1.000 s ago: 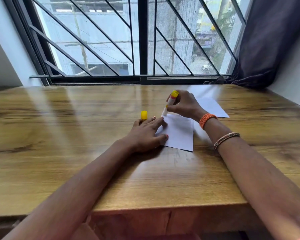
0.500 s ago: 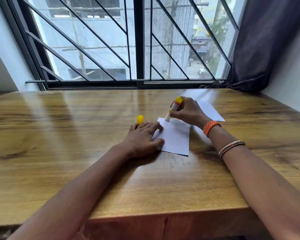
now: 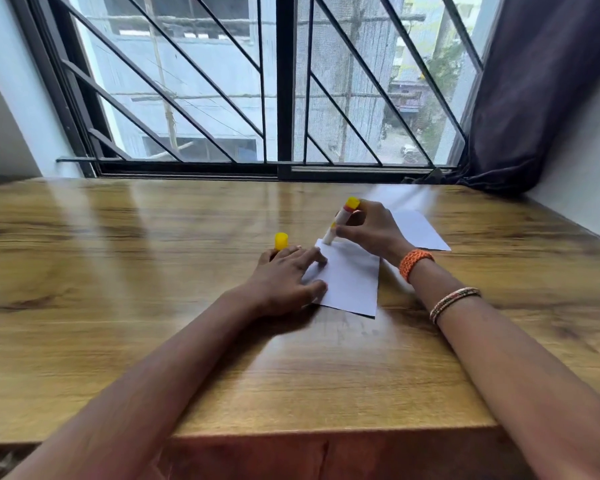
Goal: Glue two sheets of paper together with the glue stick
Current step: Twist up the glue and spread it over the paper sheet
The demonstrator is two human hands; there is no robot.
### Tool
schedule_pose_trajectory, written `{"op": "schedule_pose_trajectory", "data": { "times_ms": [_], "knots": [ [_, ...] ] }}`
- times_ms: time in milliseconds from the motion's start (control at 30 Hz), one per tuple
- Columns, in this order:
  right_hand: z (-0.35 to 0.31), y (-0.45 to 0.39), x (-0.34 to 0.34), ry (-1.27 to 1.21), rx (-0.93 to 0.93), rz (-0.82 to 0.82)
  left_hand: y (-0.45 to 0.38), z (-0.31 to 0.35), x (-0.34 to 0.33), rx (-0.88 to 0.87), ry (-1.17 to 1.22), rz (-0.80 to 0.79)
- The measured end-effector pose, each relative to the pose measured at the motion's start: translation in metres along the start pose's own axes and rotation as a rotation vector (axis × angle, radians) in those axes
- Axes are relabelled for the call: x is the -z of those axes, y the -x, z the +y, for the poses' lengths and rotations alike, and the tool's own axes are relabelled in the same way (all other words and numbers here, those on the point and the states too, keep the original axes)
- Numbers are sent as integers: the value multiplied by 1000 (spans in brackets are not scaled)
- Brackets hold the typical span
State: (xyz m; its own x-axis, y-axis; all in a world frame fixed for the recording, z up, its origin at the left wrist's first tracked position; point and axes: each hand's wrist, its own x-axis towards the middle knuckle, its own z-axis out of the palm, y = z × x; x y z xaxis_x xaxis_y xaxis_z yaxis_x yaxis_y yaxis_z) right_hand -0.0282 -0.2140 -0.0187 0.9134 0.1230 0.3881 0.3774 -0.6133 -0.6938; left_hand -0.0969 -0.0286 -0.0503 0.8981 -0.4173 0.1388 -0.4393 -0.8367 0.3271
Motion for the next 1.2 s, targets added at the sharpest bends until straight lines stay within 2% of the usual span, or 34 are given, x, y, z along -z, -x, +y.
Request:
{"op": "schedule_pose_trajectory", "data": {
  "times_ms": [233,400,1200],
  "knots": [
    [-3,-1,-5,9,23,-8,0,-1,0,-3,-1,5],
    [-5,1,-6,-18,-51,-49,1,3,4,13,15,-7],
    [11,22,31,75,-153,-8,1,2,1,13,-2,15]
  ]
}}
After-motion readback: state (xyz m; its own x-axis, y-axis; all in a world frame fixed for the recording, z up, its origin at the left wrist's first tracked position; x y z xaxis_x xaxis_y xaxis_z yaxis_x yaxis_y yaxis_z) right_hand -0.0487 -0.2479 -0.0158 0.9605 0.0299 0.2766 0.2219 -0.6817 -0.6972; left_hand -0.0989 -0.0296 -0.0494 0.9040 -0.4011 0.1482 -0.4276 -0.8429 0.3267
